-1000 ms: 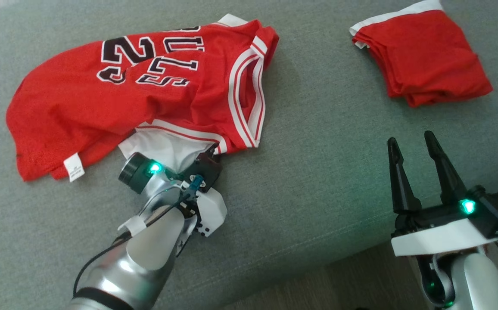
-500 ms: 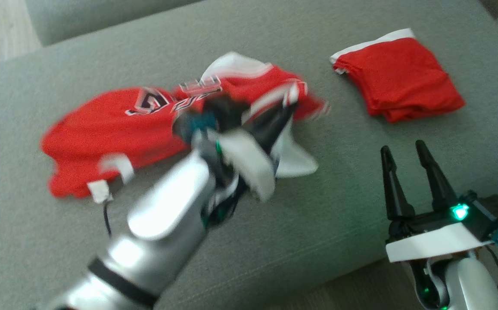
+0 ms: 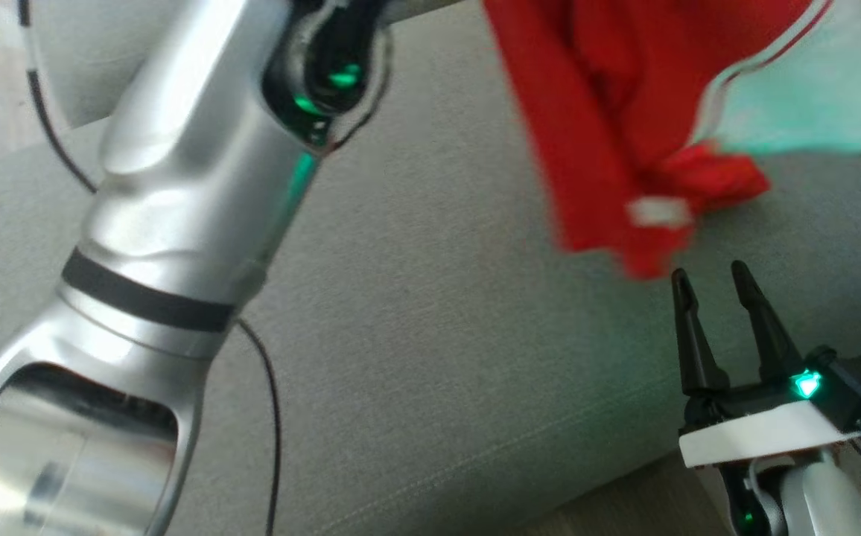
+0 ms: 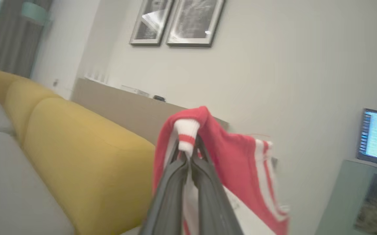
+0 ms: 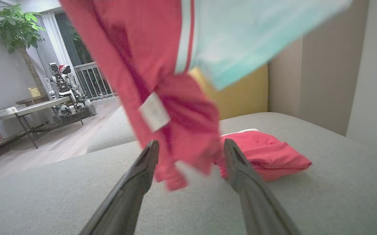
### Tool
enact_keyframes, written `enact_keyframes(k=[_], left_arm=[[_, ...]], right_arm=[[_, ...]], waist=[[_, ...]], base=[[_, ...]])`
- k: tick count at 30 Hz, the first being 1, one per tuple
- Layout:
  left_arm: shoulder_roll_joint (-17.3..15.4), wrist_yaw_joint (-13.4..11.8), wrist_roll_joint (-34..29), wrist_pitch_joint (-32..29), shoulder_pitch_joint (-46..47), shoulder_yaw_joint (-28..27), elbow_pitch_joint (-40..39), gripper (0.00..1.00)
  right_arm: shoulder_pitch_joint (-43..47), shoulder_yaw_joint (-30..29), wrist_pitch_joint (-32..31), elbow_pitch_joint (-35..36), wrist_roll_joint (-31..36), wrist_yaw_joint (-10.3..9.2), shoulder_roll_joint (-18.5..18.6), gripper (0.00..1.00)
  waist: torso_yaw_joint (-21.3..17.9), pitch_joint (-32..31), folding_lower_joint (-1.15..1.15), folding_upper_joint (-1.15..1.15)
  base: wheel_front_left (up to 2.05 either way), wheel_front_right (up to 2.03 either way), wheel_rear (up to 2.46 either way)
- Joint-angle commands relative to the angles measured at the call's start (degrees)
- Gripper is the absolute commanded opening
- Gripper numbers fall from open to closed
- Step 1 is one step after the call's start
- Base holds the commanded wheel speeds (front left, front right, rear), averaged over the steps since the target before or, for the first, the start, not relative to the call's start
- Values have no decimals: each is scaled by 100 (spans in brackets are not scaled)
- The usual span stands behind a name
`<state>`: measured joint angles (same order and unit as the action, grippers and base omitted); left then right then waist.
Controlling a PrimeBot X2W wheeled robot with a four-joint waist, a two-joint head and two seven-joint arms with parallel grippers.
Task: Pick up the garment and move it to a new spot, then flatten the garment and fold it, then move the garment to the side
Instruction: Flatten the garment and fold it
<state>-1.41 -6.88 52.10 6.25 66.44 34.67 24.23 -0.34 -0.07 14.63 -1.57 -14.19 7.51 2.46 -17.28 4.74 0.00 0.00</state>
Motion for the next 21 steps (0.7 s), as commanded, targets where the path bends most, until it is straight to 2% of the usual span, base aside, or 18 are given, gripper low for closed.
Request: enact_keyframes(k=[1,6,10,13,18,19,20,21], left_arm=[[-214,-75,17,35,94,-224,45,0],[-601,-329,197,155,-661,-513,1007,0],[-1048,-539,618,452,-1770,-1075,2179,0],[-1265,-467,745,614,-2265,-1278,2739,0],[-1470,-57,584,826,-2734,-1301,3161,0],[-1486,14,488,847,-2775,-1271,3175,18],[-1499,79,361,861,-2806,-1228,3165,65],[-1531,105,184,867,-2812,-1219,3079,100]], right_arm=[[-57,107,37,207,3,-2,42,100],[-40,129,37,239,66,-2,42,100],[-54,204,37,220,143,-2,42,100],[-68,203,37,187,196,-2,42,100],[-114,218,37,121,272,-2,42,100],[-128,227,37,110,288,-2,42,100],[-142,236,37,102,300,-2,42,100],[-152,244,37,98,312,-2,42,100]], waist=[[103,-12,0,0],[421,50,0,0],[694,172,0,0],[829,243,0,0],[1033,340,0,0],[1071,358,0,0],[1103,371,0,0],[1134,388,0,0]], base=[[0,0,0],[0,0,0],[0,0,0],[0,0,0],[0,0,0],[0,0,0],[0,0,0],[0,0,0]])
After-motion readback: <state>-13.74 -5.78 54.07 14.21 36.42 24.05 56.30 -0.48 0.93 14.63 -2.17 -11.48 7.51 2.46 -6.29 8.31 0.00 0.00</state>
